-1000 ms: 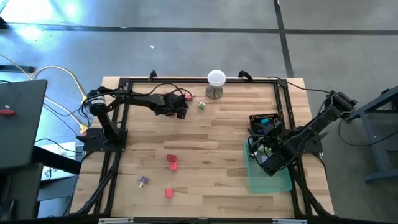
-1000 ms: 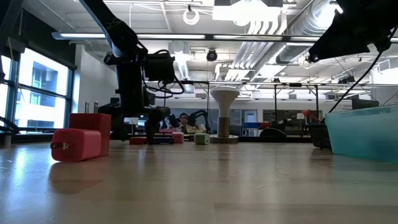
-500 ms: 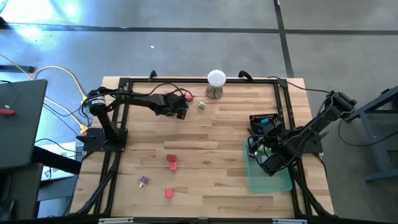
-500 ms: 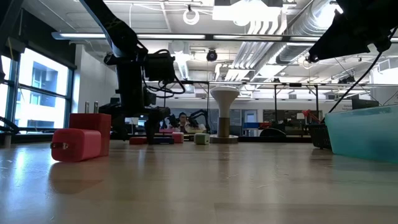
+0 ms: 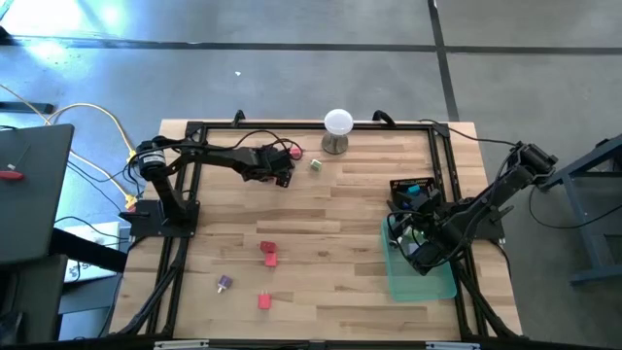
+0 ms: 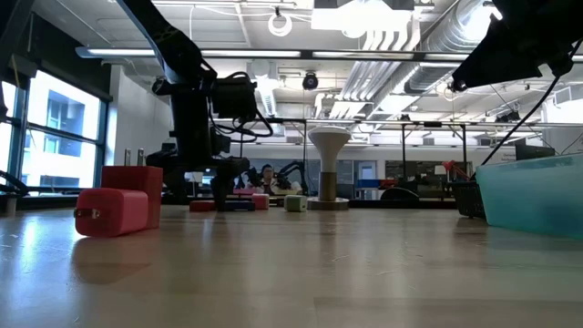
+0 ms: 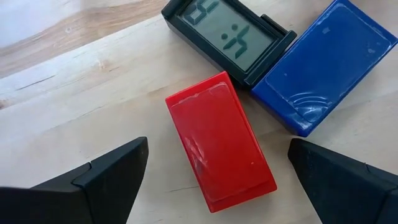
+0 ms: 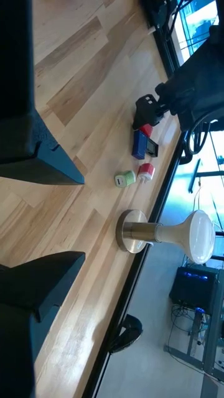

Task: Pick & Place Office items
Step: Put the red digital clock into the black basket

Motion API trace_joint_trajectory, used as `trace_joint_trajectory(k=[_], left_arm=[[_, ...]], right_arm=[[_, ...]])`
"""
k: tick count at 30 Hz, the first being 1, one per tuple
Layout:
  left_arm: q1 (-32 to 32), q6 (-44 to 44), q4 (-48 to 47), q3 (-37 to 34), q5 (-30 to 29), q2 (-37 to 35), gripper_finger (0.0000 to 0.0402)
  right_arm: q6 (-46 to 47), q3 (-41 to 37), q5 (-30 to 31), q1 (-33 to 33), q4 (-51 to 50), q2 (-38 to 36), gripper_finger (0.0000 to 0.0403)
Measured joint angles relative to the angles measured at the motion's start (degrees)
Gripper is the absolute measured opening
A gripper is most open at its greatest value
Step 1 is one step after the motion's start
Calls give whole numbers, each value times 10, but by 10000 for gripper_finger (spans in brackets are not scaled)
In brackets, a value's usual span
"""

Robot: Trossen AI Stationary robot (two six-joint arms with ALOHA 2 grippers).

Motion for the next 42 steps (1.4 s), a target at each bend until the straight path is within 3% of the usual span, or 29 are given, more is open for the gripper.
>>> trace_joint_trajectory(k=[23, 42], left_arm=[[0, -6, 0, 0, 1, 0, 385], [-1, 5, 1, 0, -30, 0, 385]], right_arm=[[0, 0, -2, 0, 0, 0, 172], [0, 0, -4, 0, 0, 0, 172]])
